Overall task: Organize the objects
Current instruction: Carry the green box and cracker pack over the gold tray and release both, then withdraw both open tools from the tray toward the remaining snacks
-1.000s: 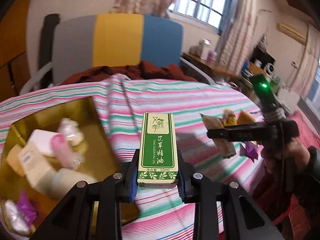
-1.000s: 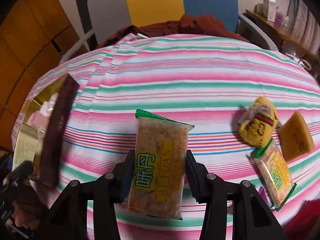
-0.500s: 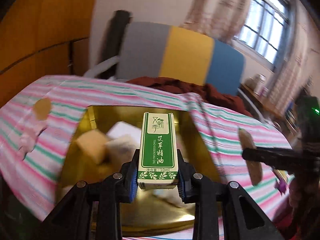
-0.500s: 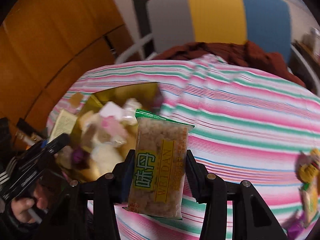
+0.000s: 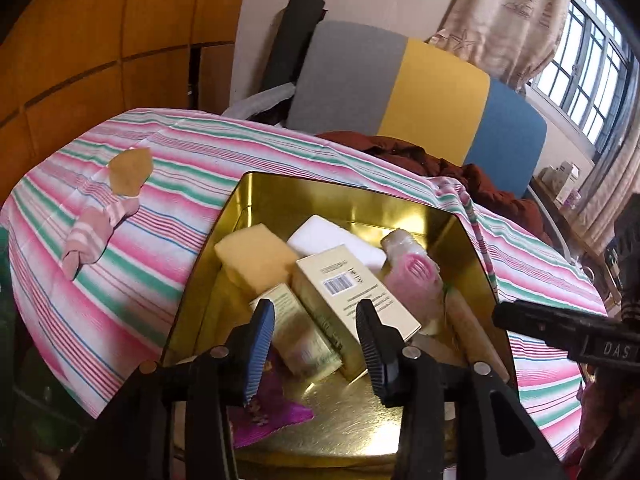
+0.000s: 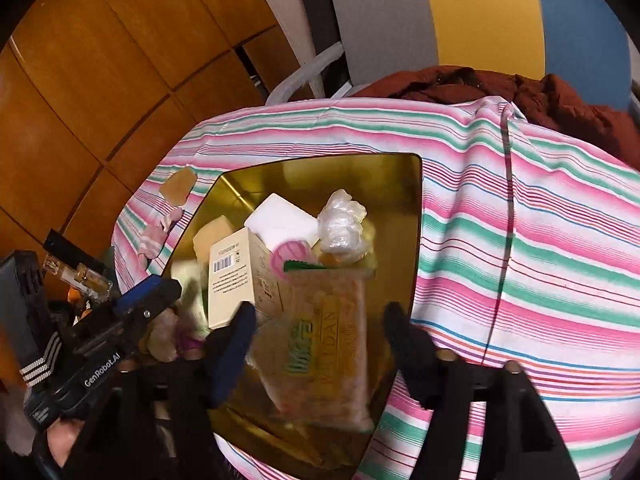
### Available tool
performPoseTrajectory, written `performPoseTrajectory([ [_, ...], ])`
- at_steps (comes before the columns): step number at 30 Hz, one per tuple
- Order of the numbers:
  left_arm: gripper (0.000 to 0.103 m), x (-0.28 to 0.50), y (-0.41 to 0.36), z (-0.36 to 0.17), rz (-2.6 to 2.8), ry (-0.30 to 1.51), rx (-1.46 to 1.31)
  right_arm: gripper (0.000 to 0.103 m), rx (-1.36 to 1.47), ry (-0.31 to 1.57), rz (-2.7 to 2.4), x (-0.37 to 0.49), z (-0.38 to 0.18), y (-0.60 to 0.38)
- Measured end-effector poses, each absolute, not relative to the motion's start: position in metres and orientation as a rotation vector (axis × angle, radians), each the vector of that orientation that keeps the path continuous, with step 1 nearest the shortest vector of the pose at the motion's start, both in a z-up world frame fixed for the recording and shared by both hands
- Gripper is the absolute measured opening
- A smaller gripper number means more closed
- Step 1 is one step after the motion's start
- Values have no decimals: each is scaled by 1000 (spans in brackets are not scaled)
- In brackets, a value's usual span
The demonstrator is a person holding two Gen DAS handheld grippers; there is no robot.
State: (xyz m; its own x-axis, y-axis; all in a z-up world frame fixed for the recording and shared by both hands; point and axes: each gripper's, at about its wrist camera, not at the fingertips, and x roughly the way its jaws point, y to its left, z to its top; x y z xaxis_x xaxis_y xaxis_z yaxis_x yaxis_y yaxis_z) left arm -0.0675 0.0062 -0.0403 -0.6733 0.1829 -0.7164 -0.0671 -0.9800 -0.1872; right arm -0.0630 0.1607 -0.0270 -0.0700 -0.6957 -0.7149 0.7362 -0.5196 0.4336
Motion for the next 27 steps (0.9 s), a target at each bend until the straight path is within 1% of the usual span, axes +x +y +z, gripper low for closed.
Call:
performPoseTrajectory([
  [3, 43, -64, 6, -38, 2765, -211, -1188, 69, 1160, 64, -1770, -59, -30, 162],
  [6, 43, -57, 10, -33, 2766, -190, -1167, 76, 1158, 77, -1781, -54, -32, 166],
  [7, 43, -56, 12, -32, 2765, -183, -1158, 77, 1159, 78, -1787, -53, -33, 168],
  [18, 43, -37, 32, -19, 2744, -100, -1109, 81, 1118, 111, -1835, -36, -31, 188],
  [22, 43, -31, 40, -18, 2729, -77, -1102, 85, 1104, 115, -1855, -32, -29, 196],
  [27, 43, -26, 52, -14, 2709, -33, -1082, 85, 1093, 121, -1902, -31, -27, 210],
])
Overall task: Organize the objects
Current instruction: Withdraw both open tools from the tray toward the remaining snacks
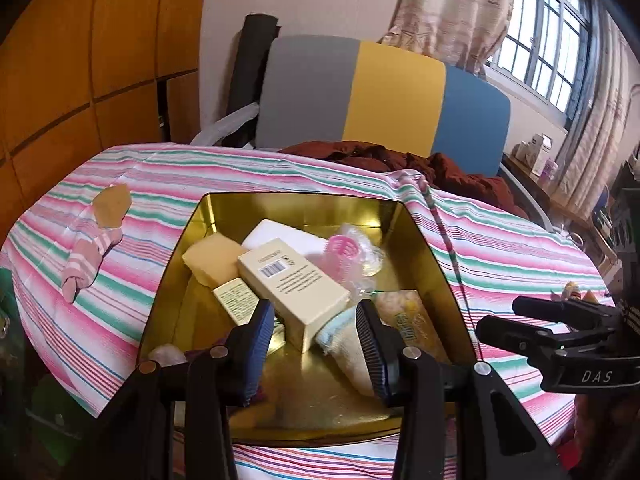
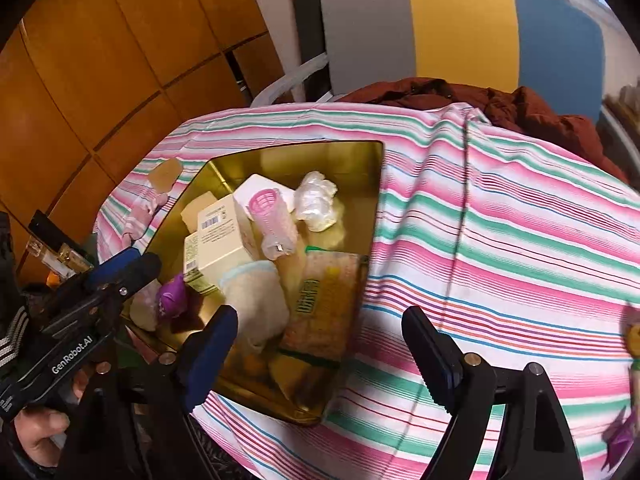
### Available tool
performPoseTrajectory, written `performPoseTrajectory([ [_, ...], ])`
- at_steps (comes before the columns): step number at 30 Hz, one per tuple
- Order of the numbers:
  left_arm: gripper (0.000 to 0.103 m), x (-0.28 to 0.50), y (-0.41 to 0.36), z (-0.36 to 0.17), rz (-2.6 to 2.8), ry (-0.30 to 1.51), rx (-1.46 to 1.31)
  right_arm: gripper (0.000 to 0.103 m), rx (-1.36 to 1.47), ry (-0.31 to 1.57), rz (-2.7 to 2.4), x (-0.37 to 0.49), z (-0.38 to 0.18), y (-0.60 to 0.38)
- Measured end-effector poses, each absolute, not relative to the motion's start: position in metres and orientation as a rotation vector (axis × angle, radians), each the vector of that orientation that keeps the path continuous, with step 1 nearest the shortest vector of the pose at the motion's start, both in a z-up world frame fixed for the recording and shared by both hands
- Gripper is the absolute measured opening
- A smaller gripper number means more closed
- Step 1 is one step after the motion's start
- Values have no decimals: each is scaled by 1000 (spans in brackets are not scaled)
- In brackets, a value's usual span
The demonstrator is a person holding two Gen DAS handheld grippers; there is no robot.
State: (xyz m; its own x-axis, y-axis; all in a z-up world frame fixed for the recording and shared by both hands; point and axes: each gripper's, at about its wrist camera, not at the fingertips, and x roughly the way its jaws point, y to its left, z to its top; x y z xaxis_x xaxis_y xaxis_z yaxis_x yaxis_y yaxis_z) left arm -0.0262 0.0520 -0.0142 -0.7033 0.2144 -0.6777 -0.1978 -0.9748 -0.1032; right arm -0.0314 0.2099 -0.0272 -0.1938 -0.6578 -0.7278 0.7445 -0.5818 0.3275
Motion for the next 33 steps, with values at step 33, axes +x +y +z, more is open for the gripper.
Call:
performPoseTrajectory([
  [33, 43, -9, 155, -13, 2402, 195, -984, 98, 1249, -5, -2194, -94, -53, 352],
])
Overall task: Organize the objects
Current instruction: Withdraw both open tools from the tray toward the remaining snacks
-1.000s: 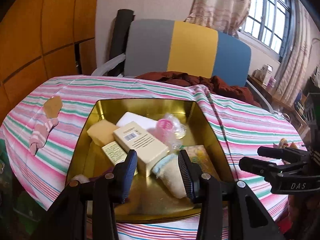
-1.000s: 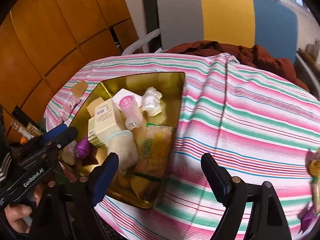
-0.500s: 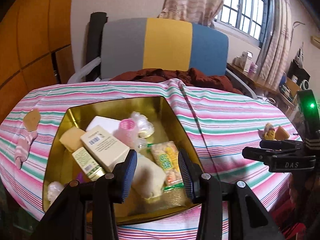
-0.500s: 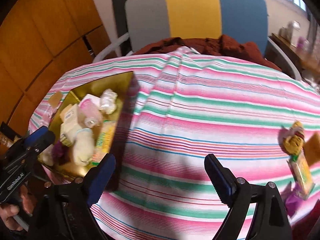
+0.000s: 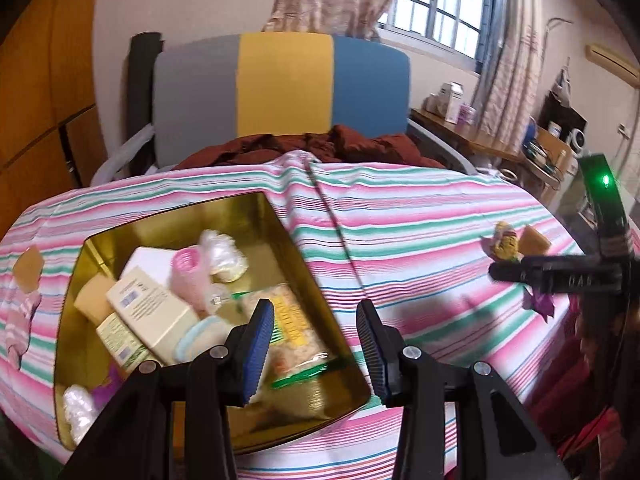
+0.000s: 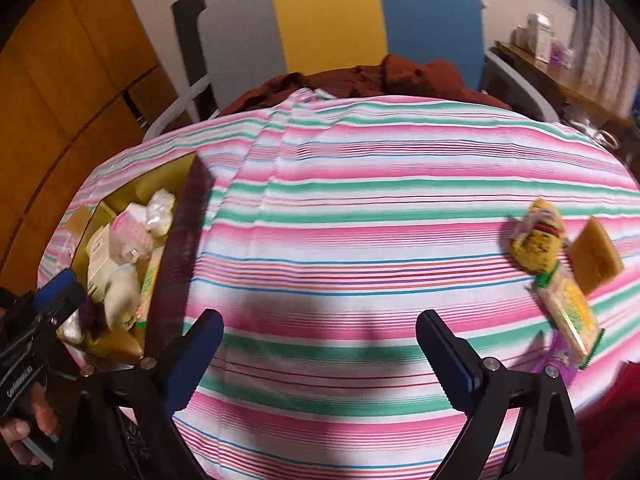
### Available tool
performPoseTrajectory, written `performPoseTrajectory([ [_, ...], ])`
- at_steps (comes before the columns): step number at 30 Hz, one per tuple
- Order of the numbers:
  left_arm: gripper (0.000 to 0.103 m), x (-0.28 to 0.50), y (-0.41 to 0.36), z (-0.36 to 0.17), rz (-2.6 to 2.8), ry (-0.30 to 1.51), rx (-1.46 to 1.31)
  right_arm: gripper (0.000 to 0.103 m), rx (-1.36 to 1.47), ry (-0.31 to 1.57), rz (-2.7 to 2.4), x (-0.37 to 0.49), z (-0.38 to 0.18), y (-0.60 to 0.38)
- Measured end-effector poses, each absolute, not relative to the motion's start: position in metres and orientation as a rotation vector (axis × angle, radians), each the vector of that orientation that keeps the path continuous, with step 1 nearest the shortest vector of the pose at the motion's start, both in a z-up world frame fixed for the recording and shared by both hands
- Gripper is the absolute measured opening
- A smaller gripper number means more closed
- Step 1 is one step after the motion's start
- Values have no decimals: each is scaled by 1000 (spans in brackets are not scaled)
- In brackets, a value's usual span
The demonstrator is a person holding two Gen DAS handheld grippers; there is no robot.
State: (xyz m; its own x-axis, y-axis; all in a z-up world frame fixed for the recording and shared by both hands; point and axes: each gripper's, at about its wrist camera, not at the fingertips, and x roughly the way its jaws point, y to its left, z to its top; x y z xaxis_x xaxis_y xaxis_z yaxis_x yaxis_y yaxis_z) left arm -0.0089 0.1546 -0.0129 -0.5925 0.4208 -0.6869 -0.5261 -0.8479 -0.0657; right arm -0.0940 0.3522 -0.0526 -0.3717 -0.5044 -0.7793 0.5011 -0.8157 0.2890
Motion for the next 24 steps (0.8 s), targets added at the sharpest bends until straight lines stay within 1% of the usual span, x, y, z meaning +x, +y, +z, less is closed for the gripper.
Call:
performPoseTrajectory([
  [6, 43, -8, 188, -18, 2286, 253, -971, 100, 1250, -66, -2326, -115, -40, 404],
  [15, 43, 4, 256, -35, 2060, 343, -974, 103, 1284, -273, -2596, -140, -27, 515],
  [21, 43, 14, 306, -46, 1877, 348, -979, 103, 1320, -466, -2675, -151, -39, 560],
  [24, 43, 20, 330, -52, 1795, 361, -977, 103, 1337, -526, -2664, -156, -50, 567],
])
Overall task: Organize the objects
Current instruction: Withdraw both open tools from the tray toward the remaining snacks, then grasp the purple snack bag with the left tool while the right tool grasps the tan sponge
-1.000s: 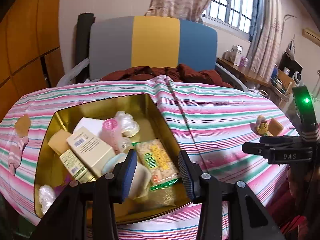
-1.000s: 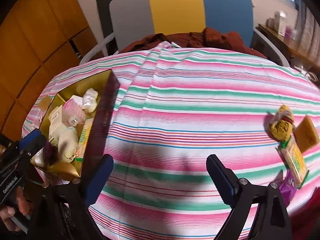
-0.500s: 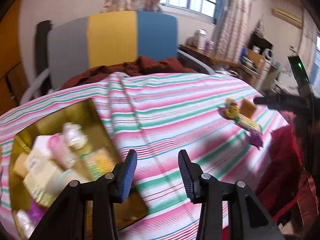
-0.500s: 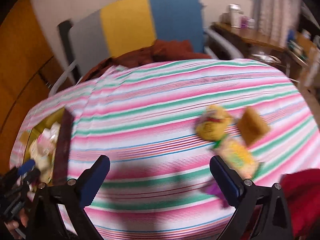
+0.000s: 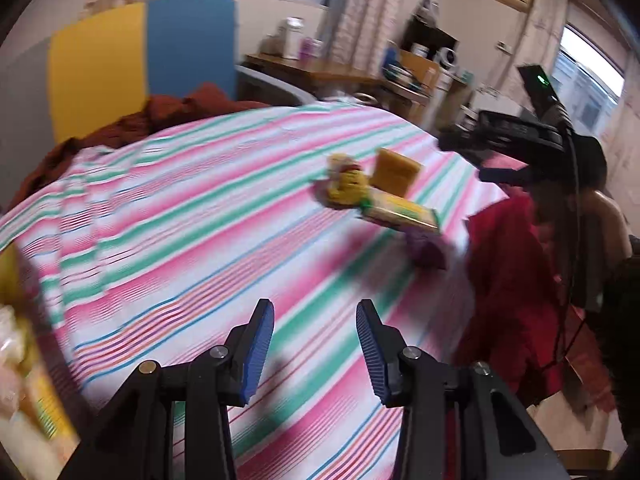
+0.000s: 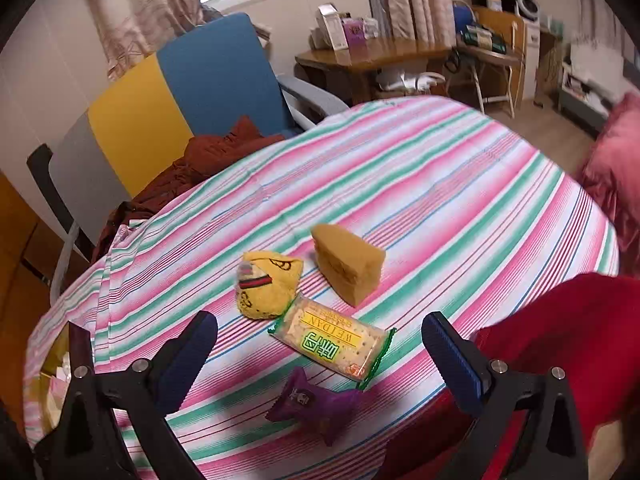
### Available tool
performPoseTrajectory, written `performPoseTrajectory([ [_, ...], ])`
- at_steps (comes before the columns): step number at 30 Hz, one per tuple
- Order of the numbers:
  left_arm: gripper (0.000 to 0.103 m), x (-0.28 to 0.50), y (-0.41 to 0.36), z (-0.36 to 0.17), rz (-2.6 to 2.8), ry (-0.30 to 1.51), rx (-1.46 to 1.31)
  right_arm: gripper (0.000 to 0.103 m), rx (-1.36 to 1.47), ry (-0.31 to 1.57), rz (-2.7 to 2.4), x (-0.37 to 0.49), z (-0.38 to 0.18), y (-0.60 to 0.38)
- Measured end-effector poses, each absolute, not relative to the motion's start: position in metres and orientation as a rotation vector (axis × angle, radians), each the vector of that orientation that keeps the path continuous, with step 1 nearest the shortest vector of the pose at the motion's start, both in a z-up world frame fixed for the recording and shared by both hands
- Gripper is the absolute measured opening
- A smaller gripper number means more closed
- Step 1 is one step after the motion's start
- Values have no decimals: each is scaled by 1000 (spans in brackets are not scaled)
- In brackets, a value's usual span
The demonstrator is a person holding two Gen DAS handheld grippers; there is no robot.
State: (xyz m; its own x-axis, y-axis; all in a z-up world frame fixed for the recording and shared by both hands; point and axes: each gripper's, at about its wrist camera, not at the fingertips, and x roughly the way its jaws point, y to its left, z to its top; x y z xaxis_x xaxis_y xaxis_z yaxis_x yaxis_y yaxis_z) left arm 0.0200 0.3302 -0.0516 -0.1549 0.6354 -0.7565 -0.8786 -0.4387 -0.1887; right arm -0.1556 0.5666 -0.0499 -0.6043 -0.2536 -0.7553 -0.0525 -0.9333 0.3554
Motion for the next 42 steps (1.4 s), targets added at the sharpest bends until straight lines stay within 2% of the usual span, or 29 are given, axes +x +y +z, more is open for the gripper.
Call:
performPoseTrajectory([
  [14, 46, 41, 443, -86, 1474, 357, -1047, 103, 1265, -771, -2604, -160, -72, 588],
  [21, 51, 37, 475, -95, 1420, 282, -1113, 103, 1196, -882, -2570, -156, -75, 596],
  [24, 58, 40, 489, -104, 1418, 319, -1123, 103, 1181, -924, -2555, -156, -78, 600],
  [26, 59, 44, 498, -110, 1416, 352, -1131, 103, 1168, -937, -2550, -156, -78, 600],
  [30, 56, 49, 506, -116, 1460, 389, -1118, 103, 1164, -956, -2529, -157, -80, 601],
  [31, 52, 50, 505, -116, 1467, 394, -1115, 103, 1167, -952, -2525, -158, -80, 600],
  [32, 43, 51, 504, -116, 1475, 408, -1107, 103, 1171, -948, -2526, -158, -80, 599],
  [42, 42, 28, 424, -112, 1649, 441, -1049, 103, 1187, -947, -2511, -160, -82, 599],
])
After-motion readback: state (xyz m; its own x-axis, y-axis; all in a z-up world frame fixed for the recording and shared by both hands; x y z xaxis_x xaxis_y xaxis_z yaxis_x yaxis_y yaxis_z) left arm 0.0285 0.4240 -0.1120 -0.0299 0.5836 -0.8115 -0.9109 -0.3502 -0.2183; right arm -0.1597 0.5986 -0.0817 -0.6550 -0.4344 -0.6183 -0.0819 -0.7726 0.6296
